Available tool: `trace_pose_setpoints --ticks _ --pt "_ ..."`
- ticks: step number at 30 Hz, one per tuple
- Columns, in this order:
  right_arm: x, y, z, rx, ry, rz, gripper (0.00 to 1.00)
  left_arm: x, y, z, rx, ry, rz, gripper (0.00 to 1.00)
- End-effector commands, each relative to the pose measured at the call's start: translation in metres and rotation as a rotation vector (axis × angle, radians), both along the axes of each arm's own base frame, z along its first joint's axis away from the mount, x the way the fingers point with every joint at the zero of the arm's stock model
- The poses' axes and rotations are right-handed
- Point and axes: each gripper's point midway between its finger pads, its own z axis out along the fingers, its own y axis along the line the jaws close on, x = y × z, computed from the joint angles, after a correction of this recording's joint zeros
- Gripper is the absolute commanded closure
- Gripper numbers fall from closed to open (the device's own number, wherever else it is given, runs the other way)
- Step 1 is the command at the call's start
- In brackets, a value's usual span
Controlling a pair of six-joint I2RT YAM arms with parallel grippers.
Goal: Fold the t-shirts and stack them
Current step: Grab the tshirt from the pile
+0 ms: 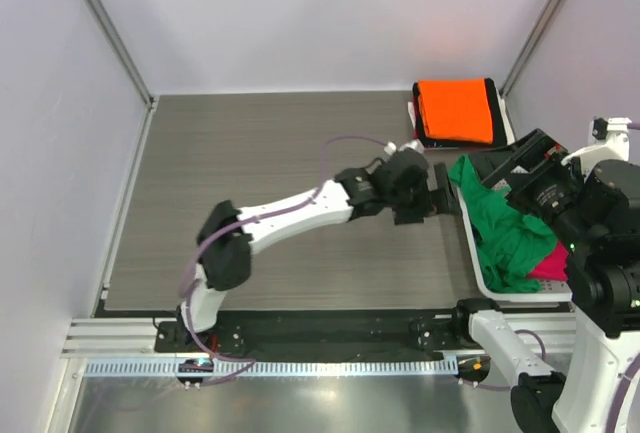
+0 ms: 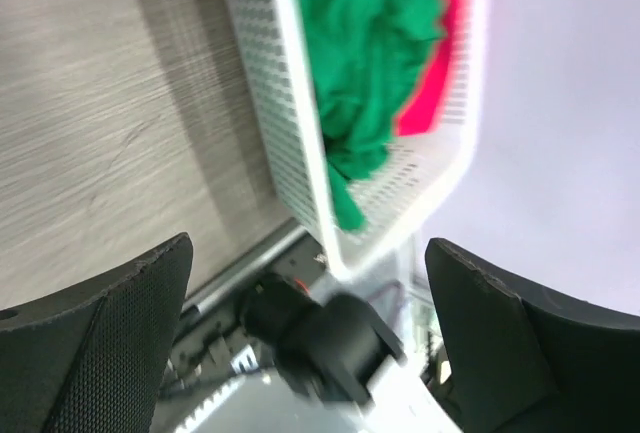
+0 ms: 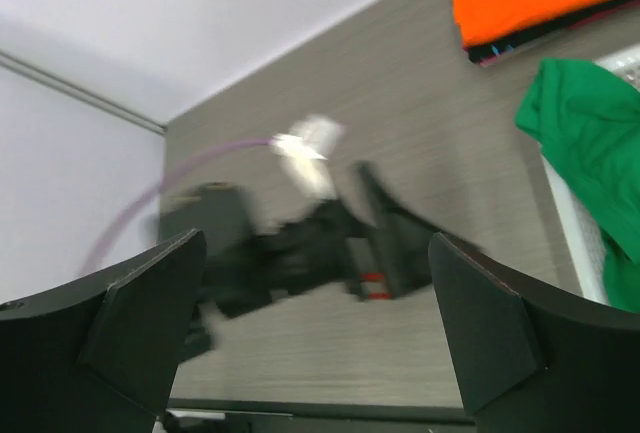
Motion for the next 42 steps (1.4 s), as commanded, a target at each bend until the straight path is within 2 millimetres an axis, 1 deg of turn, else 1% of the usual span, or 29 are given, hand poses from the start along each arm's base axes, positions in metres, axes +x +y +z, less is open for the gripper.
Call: trace_pose_setpoints --ticks 1,2,4,5,7,8,9,10,11,12,14,15,18,19,21,23,25,26,27,28,30,31,34,35,37,38,40,41,42 --pt "0.027 -0.013 -0.039 -0.071 0.129 -0.056 0.0 0.019 0.044 0.077 -0.117 -0.131 0.039 0.0" --pt "0.034 -0.016 -0.049 -0.083 0.16 -0.068 0.0 0.02 0.061 0.059 -0.07 -0.123 0.053 0.0" --pt "0.048 -0.031 -0.075 -0.146 0.229 -0.131 0.0 0.033 0.091 0.057 -0.049 -0.128 0.09 0.0" --pt "0.06 -0.034 -0.089 -0.172 0.283 -0.139 0.0 0.027 0.115 0.058 -0.025 -0.16 0.08 0.0" --pt "0.073 -0.045 -0.113 -0.232 0.359 -0.176 0.0 0.039 0.154 0.052 0.06 -0.211 0.153 0.0" --pt "0.084 -0.047 -0.125 -0.25 0.391 -0.178 0.0 0.038 0.175 0.068 0.064 -0.257 0.178 0.0" --pt "0.094 -0.05 -0.135 -0.265 0.405 -0.189 0.0 0.042 0.204 0.052 0.16 -0.285 0.212 0.0" --pt "0.1 -0.055 -0.142 -0.287 0.415 -0.204 0.01 0.042 0.22 0.051 0.203 -0.309 0.233 0.0" --pt "0.108 -0.055 -0.148 -0.297 0.42 -0.198 0.03 0.039 0.238 0.064 0.21 -0.341 0.255 0.0" --pt "0.123 -0.057 -0.163 -0.309 0.453 -0.204 0.05 0.036 0.26 0.051 0.291 -0.345 0.25 0.0" --pt "0.137 -0.061 -0.18 -0.323 0.497 -0.208 0.14 0.034 0.293 0.046 0.381 -0.359 0.281 0.0" --pt "0.15 -0.063 -0.194 -0.321 0.527 -0.205 0.17 0.029 0.308 0.048 0.407 -0.384 0.278 0.0" --pt "0.169 -0.076 -0.221 -0.319 0.578 -0.219 0.3 0.017 0.347 0.052 0.471 -0.412 0.307 0.0" --pt "0.175 -0.082 -0.237 -0.326 0.623 -0.225 0.34 0.013 0.357 0.047 0.499 -0.413 0.306 0.0" --pt "0.18 -0.088 -0.255 -0.337 0.662 -0.228 0.41 0.005 0.376 0.045 0.535 -0.422 0.322 0.0" --pt "0.183 -0.097 -0.275 -0.344 0.709 -0.239 0.42 -0.004 0.396 0.044 0.548 -0.439 0.348 0.0" --pt "0.184 -0.101 -0.285 -0.341 0.726 -0.233 0.48 -0.011 0.408 0.05 0.527 -0.457 0.373 0.0" --pt "0.186 -0.1 -0.289 -0.34 0.728 -0.23 0.49 -0.014 0.415 0.044 0.543 -0.455 0.385 0.0" --pt "0.187 -0.099 -0.291 -0.338 0.73 -0.218 0.49 -0.016 0.419 0.043 0.544 -0.456 0.394 0.0" --pt "0.188 -0.099 -0.292 -0.339 0.731 -0.215 0.54 -0.02 0.425 0.046 0.528 -0.47 0.405 0.0" --pt "0.19 -0.097 -0.295 -0.328 0.733 -0.203 0.57 -0.023 0.434 0.038 0.547 -0.468 0.424 0.0" --pt "0.191 -0.096 -0.295 -0.325 0.734 -0.201 0.68 -0.025 0.438 0.036 0.552 -0.468 0.435 0.0" --pt "0.193 -0.092 -0.289 -0.309 0.712 -0.185 0.87 -0.03 0.45 0.029 0.558 -0.469 0.464 0.0" --pt "0.194 -0.091 -0.282 -0.303 0.694 -0.186 0.99 -0.033 0.455 0.029 0.545 -0.475 0.481 0.0" --pt "0.196 -0.085 -0.267 -0.284 0.655 -0.163 0.99 -0.036 0.461 0.025 0.545 -0.479 0.496 0.0" --pt "0.202 -0.08 -0.246 -0.269 0.607 -0.15 0.99 -0.037 0.463 0.024 0.54 -0.485 0.505 0.0" --pt "0.209 -0.053 -0.205 -0.253 0.491 -0.065 0.99 -0.04 0.47 0.023 0.514 -0.499 0.538 0.0" --pt "0.216 -0.019 -0.16 -0.225 0.364 0.076 0.99 -0.04 0.47 0.026 0.489 -0.51 0.546 0.0" --pt "0.213 0.031 -0.136 -0.248 0.296 0.229 0.99 -0.041 0.471 0.032 0.454 -0.535 0.556 0.0"
